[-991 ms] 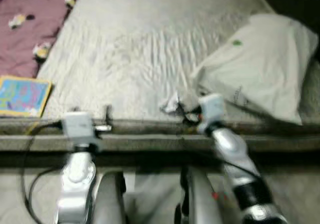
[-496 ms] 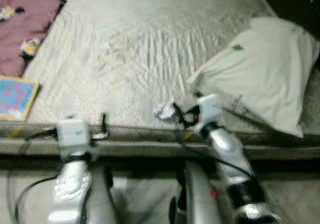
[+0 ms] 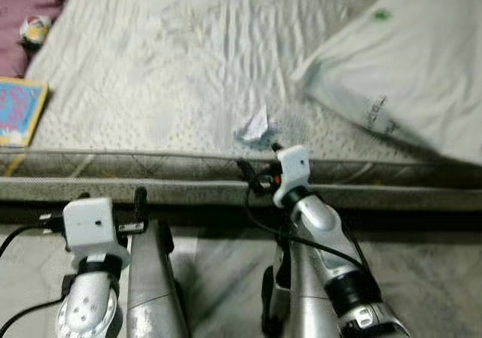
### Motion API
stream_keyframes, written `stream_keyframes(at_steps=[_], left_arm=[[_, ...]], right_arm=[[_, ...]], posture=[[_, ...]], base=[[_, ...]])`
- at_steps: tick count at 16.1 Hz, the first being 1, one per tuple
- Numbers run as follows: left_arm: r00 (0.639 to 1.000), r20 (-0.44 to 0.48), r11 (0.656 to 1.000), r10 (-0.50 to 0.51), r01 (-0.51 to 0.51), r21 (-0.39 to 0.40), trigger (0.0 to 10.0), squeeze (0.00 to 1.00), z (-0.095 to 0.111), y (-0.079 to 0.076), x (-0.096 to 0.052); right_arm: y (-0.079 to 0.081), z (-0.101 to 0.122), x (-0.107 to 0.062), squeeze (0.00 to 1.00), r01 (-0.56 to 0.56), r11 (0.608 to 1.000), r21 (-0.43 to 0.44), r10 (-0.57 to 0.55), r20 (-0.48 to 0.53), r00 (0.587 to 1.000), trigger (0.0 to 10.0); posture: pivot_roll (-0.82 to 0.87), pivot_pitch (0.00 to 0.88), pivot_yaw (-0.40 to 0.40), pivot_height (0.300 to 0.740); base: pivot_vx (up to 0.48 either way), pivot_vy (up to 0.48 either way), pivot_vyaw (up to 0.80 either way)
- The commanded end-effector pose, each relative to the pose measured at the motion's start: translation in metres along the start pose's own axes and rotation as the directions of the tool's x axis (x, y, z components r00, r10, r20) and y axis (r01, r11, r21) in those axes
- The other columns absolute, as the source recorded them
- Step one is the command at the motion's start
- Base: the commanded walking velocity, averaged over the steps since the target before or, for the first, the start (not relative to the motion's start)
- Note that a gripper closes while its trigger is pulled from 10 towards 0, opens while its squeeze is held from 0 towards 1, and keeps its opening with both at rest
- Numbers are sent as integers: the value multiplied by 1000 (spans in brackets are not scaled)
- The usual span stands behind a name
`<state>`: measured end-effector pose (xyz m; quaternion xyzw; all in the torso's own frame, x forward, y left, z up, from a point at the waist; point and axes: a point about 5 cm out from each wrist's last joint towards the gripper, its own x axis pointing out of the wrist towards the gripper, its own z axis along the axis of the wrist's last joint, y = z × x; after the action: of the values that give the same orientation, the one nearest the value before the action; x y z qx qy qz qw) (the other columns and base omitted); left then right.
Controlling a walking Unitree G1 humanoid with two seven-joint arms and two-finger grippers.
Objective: Clean up the room
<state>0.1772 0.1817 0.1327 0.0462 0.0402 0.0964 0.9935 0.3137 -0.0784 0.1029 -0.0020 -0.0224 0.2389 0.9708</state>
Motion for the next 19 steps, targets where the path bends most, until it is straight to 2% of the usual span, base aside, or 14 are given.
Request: stream_keyframes(at_steps=[1,6,9,10,11,13,16,17,18,19], left_arm=[[1000,-3,1000,7,-7,12,10000,0,4,3,-6],[999,-36,999,4,-3,32,10000,0,9,7,-19],[999,-46,1000,1,1,29,10000,0,9,4,-19],[999,-48,1000,-5,6,27,10000,0,9,2,-19],[999,-50,1000,-7,8,27,10000,0,9,2,-19],[999,-53,999,-8,9,30,10000,0,9,2,-17],[998,-58,999,-2,4,36,10000,0,7,2,-14],[998,-58,999,1,1,36,10000,0,6,1,-13],[998,-58,999,2,0,36,10000,0,6,1,-13],[998,-57,999,3,-1,35,10000,0,6,1,-11]], right_arm=[[-3,7,7,0,27,1000,-4,-27,30,999,10000],[-6,55,47,0,96,995,13,-96,178,979,10000],[12,48,57,0,46,999,-16,-44,135,990,10000],[24,39,62,0,35,998,-57,-30,81,996,10000],[28,36,63,0,34,997,-67,-30,59,998,10000],[44,19,67,0,29,987,-157,-36,-44,998,10000],[49,4,64,0,24,977,-210,-49,-117,992,10000],[48,1,62,0,15,978,-206,-41,-124,991,2588],[48,-1,61,0,16,977,-211,-44,-125,991,824],[44,-3,60,0,25,977,-211,-53,-131,990,0]], posture=[[209,323,3,492],[245,358,6,492],[248,358,2,492],[249,361,2,492],[252,362,3,492],[263,350,-2,492],[265,338,-11,492],[263,331,-16,492],[263,330,-17,492],[262,325,-21,492]], base=[[0,0,0],[0,0,0],[0,0,0],[0,0,0],[0,0,0],[0,0,0],[0,0,0],[0,0,0],[0,0,0],[0,0,0]])
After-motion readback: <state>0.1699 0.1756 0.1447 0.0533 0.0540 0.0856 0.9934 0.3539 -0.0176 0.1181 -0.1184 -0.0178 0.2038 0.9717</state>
